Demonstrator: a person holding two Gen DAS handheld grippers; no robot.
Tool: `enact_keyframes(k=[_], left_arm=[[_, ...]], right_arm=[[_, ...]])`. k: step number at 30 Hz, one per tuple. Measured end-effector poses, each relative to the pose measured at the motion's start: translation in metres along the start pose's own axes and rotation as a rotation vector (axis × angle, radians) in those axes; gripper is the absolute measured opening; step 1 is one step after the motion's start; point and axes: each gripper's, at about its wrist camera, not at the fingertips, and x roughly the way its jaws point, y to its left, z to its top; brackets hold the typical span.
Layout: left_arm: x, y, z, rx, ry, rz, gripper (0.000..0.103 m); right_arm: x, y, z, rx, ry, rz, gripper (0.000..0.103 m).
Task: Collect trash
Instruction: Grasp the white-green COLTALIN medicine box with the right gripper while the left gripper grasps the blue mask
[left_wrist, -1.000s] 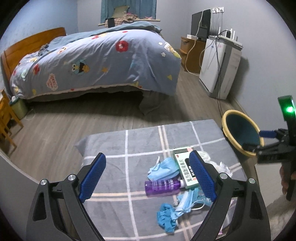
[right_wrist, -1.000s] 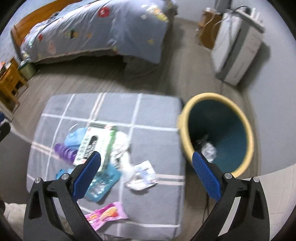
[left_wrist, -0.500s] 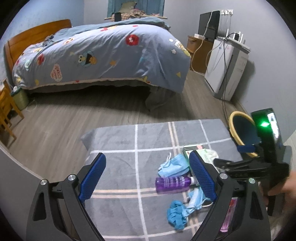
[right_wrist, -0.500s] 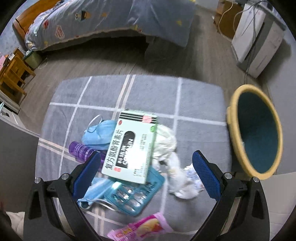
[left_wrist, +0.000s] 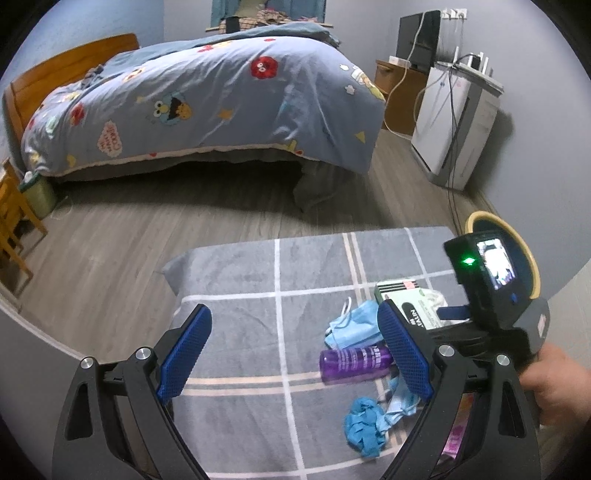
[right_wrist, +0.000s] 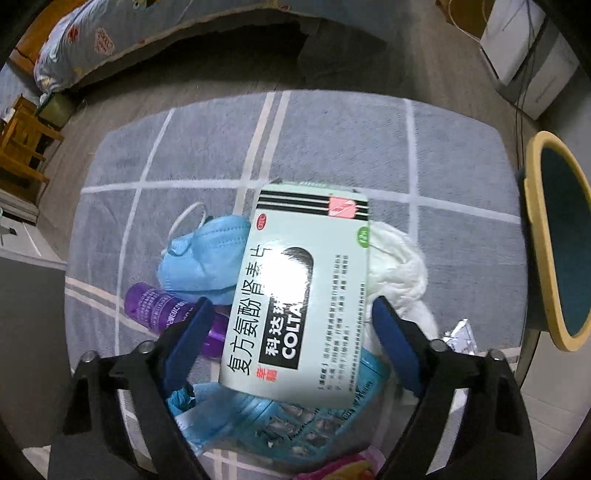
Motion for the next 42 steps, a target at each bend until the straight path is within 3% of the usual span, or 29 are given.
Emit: enact_keyframes(k=[4, 8, 20, 25, 32, 34, 40, 42], left_arm=[[0.005, -0.002, -0.001, 0.014, 0.015, 0.005, 0.091], [0.011, -0.003, -0.002, 0.016, 0.036, 0.008, 0.091], [0.058, -0.03, -0.012, 0.092, 0.127, 0.007, 0.091], [0.092, -0.047, -0.018, 0.091, 0.177, -0.023, 0.091], [0.131, -0.076, -0.026, 0.176, 0.255, -0.039, 0.09], [0.143, -0.077, -0.028, 0.169, 0.279, -0.042, 0.087], [0.168, -0.079, -0.036, 0.182, 0.349, -0.046, 0.062], [0.17, -0.08, -0.035, 0.186, 0.349, -0.043, 0.049]], right_arm=[[0.002, 0.0, 0.001, -0.006, 0.005, -0.023, 0.075], [-0.019, -0.01, 0.001, 0.022, -0.048, -0.023, 0.074], [-0.106, -0.086, 0.007, 0.127, -0.177, 0.044, 0.073], [-0.111, -0.11, 0.013, 0.165, -0.204, 0.04, 0.073], [-0.106, -0.117, 0.022, 0.164, -0.229, 0.027, 0.073], [-0.105, -0.118, 0.024, 0.155, -0.23, 0.034, 0.073], [-0.106, -0.121, 0.028, 0.124, -0.24, 0.031, 0.073], [-0.106, -0.123, 0.029, 0.118, -0.243, 0.023, 0.073]])
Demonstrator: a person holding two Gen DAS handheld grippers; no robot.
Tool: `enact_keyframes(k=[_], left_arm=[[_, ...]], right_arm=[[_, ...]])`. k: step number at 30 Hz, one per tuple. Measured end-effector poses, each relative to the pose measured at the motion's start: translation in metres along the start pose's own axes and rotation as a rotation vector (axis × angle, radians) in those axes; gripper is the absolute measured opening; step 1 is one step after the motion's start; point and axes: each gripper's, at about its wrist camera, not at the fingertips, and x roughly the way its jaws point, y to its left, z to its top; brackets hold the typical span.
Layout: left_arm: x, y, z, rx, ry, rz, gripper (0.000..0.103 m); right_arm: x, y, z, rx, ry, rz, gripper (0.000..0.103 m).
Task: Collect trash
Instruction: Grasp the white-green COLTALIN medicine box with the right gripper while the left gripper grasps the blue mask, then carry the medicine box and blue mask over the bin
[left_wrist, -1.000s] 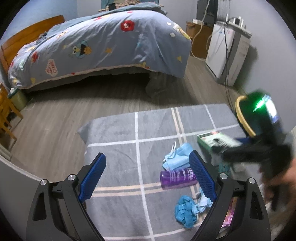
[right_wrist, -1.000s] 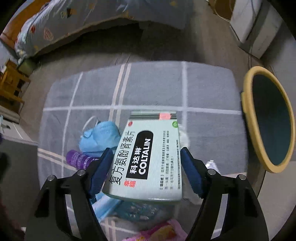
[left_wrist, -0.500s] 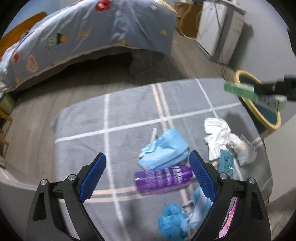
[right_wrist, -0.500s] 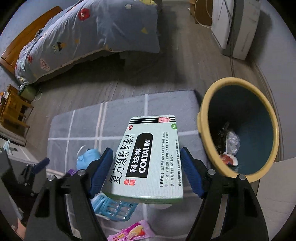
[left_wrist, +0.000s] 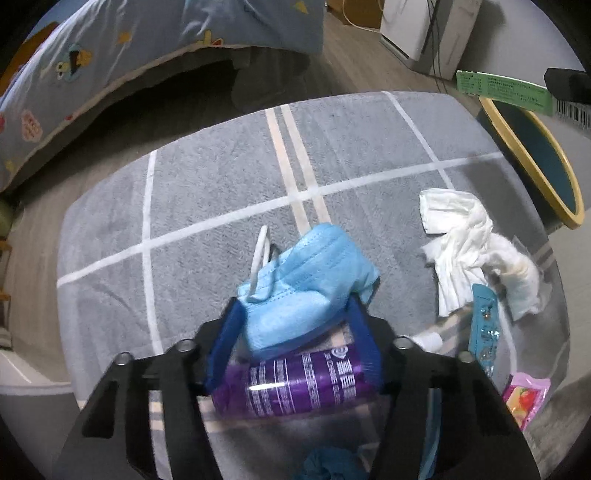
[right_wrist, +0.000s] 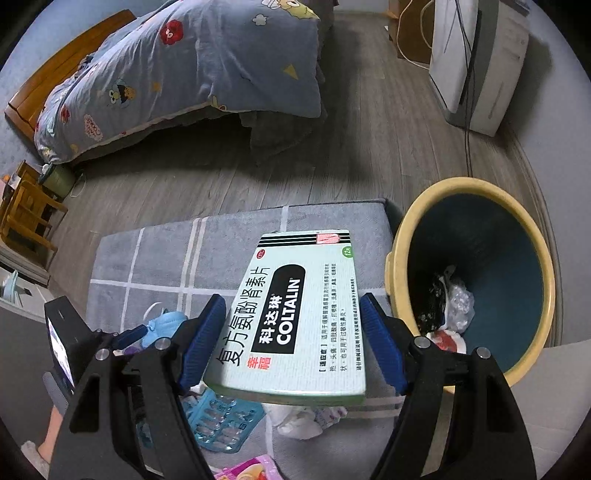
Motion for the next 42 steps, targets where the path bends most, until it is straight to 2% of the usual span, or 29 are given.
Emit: enact_keyframes(k=[3, 8, 15, 20, 32, 37, 42], left_arm=[[-0.007, 0.002, 0.005, -0.01, -0.027, -0.002, 0.033], [-0.041, 0.002, 0.016, -0.025, -0.152, -0.011, 0.031], [-0.074, -0.009, 0.034, -0.028, -0.241, -0.025, 0.031], [-0.092, -0.037, 0.046, 0.0, -0.29, -0.066, 0.031], [-0.097, -0.124, 0.058, 0.156, -0.3, -0.126, 0.031], [-0.095, -0.153, 0.056, 0.209, -0.289, -0.157, 0.031], [-0.092, -0.189, 0.059, 0.274, -0.268, -0.187, 0.031]], right_arm=[[0.0, -0.004, 0.003, 0.008, -0.004, 0.004, 0.073], [-0.006, -0.014, 0.007, 0.036, -0.025, 0.017, 0.073], [-0.026, -0.029, 0.011, 0.063, -0.084, 0.019, 0.073], [-0.041, -0.048, 0.011, 0.077, -0.124, -0.002, 0.073], [-0.059, -0.167, 0.01, 0.29, -0.175, -0.078, 0.073], [-0.048, -0.208, 0.003, 0.383, -0.145, -0.098, 0.073], [-0.036, -0.231, -0.004, 0.453, -0.108, -0.098, 0.073]])
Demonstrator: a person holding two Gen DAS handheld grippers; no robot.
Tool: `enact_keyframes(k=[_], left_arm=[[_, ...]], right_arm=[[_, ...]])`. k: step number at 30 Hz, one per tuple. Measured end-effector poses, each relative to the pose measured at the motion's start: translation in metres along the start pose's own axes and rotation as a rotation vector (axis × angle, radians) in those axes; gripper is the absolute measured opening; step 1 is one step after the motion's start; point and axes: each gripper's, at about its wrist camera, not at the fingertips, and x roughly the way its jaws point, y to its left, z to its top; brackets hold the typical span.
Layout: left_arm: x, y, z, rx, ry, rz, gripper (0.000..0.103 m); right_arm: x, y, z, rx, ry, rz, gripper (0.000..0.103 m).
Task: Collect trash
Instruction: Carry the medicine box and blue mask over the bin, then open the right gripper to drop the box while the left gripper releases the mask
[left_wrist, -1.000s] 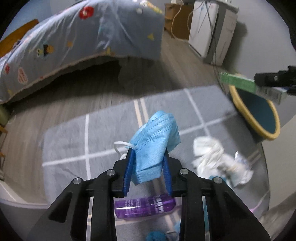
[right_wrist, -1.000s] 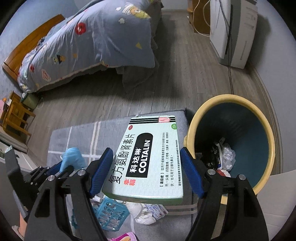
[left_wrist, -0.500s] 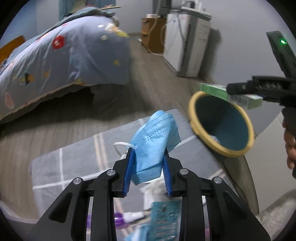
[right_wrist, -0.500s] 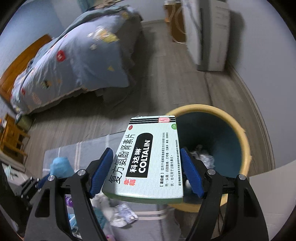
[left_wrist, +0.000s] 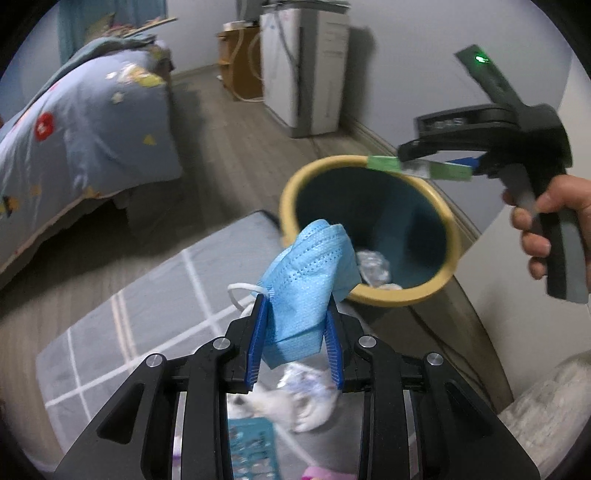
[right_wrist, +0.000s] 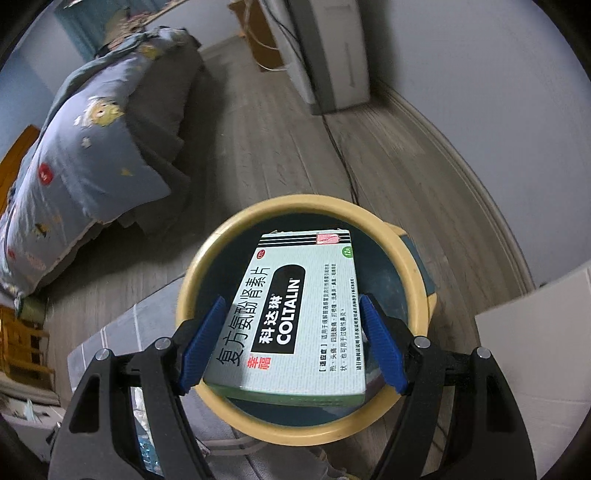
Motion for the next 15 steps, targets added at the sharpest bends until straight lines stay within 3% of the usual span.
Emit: enact_keyframes(k=[8, 15], left_arm=[[0.04, -0.038, 0.033, 0.071, 0.051, -0.004, 0.031], [0.073, -0.048, 0.054, 0.044, 0.093, -0.015, 0.031]], right_arm=[[0.011, -0.008, 0.0, 0.024, 0.034, 0.01, 0.073], [0.017, -0.01, -0.001, 0.043, 0.057, 0.026, 0.074]])
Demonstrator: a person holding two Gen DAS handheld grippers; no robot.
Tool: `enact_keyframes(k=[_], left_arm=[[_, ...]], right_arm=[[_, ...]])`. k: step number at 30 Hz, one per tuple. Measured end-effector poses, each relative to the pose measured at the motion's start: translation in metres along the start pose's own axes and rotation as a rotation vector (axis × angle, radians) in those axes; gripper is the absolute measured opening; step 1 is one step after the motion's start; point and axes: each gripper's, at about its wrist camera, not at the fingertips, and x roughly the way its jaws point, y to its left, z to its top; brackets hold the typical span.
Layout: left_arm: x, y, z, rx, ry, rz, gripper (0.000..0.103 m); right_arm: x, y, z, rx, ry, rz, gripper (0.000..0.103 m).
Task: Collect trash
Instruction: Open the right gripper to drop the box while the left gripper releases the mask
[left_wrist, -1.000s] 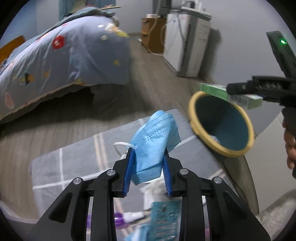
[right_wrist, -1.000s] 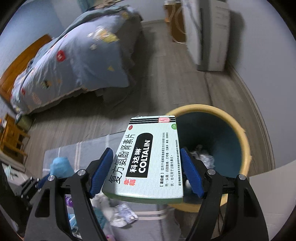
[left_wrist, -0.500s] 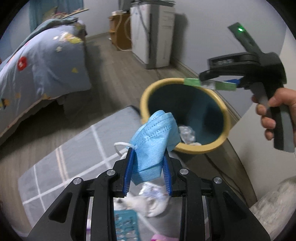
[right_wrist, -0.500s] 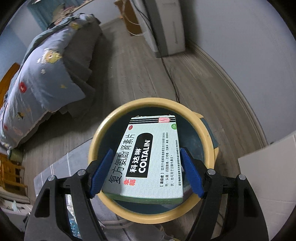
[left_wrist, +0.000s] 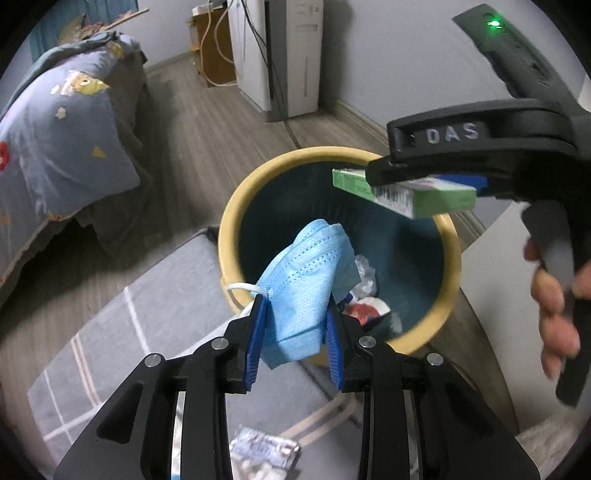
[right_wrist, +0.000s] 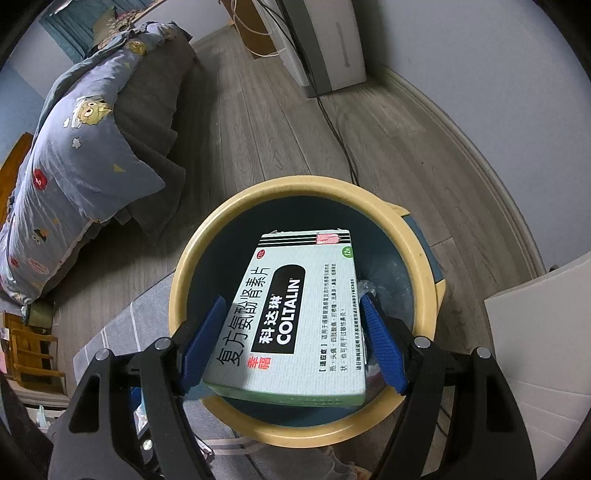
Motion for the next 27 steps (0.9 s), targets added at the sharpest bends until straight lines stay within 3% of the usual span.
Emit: enact_keyframes(k=[4, 6, 11, 13, 15, 17, 27], left_arm=[[0.011, 0.0, 0.009, -0.017, 0.0, -0.005, 0.036], [0.013, -0.001, 0.01, -0.017, -0.005, -0.002, 0.048], [0.014, -0.005, 0.007, 0.002, -0.017, 0.024, 0.064], [0.014, -0.002, 0.005, -0.016, -0.02, 0.022, 0.078], [0.01, 0.0, 0.003, -0.032, -0.032, 0.023, 0.084], [0.006, 0.004, -0.001, -0.046, -0.039, 0.029, 0.089], [-0.043, 0.032, -0.025, -0.119, -0.078, 0.076, 0.09]], right_arm=[[0.003, -0.003, 0.001, 0.021, 0.007, 0.018, 0.074], [0.002, -0.003, 0.002, 0.024, 0.004, 0.03, 0.074], [0.001, -0.004, 0.004, 0.027, -0.005, 0.033, 0.074], [0.001, -0.006, 0.004, 0.037, -0.002, 0.037, 0.079], [0.0, -0.007, 0.004, 0.048, -0.005, 0.033, 0.092], [-0.002, -0.006, 0.004, 0.056, -0.005, 0.031, 0.094], [-0.026, 0.011, -0.002, 0.03, -0.026, 0.033, 0.097]])
